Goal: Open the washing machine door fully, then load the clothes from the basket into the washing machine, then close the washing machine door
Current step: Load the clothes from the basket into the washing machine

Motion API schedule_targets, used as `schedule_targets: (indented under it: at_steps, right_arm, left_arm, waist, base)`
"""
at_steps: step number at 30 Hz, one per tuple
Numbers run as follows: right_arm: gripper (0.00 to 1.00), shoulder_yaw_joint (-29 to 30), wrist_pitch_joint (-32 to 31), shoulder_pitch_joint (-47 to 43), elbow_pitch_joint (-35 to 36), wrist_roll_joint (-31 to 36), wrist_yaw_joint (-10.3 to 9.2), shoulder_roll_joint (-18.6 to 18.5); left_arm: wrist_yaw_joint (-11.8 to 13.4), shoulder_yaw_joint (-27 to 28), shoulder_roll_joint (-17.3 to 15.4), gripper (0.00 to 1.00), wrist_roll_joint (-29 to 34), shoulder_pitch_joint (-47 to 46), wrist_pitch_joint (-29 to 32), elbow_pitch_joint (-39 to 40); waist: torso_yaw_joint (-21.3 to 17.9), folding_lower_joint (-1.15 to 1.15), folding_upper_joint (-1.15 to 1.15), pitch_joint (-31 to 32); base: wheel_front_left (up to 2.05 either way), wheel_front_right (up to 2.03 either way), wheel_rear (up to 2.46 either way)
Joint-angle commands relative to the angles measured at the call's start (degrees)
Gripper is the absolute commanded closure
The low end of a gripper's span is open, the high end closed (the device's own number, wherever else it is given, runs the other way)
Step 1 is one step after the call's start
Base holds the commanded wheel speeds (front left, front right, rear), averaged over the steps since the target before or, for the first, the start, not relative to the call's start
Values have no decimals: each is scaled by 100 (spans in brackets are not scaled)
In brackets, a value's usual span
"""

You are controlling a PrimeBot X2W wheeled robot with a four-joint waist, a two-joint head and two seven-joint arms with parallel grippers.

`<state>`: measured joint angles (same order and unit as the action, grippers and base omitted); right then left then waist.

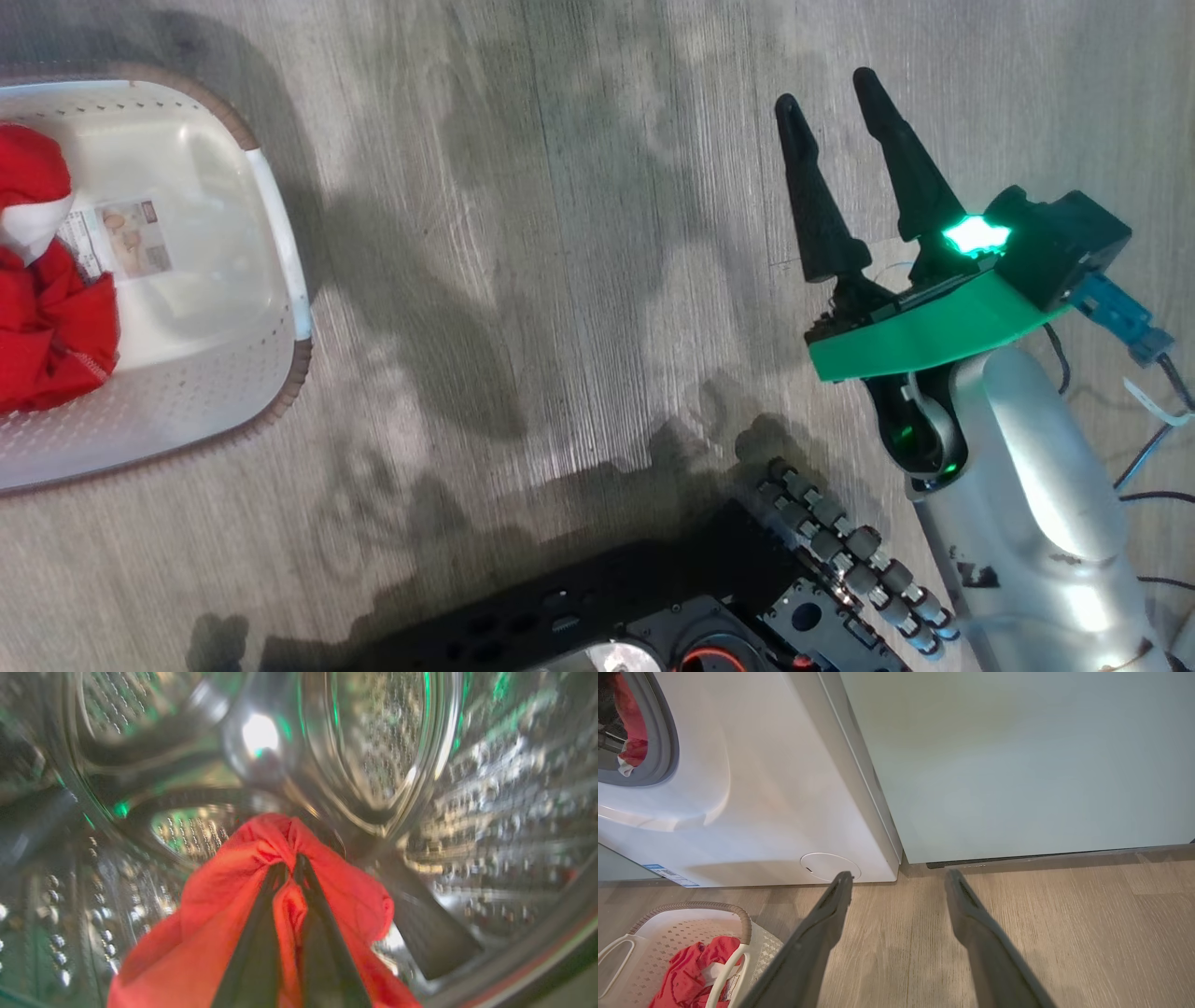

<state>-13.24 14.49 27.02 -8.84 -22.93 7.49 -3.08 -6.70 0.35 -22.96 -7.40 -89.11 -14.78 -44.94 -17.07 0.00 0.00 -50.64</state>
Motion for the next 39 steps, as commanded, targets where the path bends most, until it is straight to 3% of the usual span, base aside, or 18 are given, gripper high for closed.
schedule_targets:
  at_steps: [1,8,14,24,25,26,39]
  right_arm:
    - [0,-124,51,-187,169,-19,0,21]
    - [0,-266,51,-204,203,-123,0,21]
    - [0,-367,51,-144,209,-240,0,21]
    - [0,-455,51,-47,197,-371,0,21]
    - [0,-454,51,-44,194,-382,0,21]
    - [0,-456,51,-39,189,-388,0,21]
    - [0,-402,51,29,144,-357,0,21]
  left_arm:
    - [-17,0,-226,100,25,-207,-21,-14]
    - [-20,-305,-494,100,262,-875,-21,-750]
    - [148,-358,-581,100,363,-1414,-21,-716]
    - [161,-526,-603,100,472,-1529,-21,-684]
    - [215,-545,-612,90,500,-1546,-21,-796]
    - [205,-567,-597,3,495,-1565,-20,-925]
    - [229,-593,-565,0,385,-1565,-21,-742]
  waist:
    - [-30,0,0,-17]
    - [-228,0,0,-130]
    - [-383,0,0,-259]
    - [-517,0,0,-363]
    - [-523,0,0,-364]
    - [-528,0,0,-367]
    - [-467,0,0,-292]
  base:
    - [0,0,0]
    - [0,0,0]
    - [0,0,0]
    - [0,0,0]
    - [0,0,0]
    - [0,0,0]
    - [0,0,0]
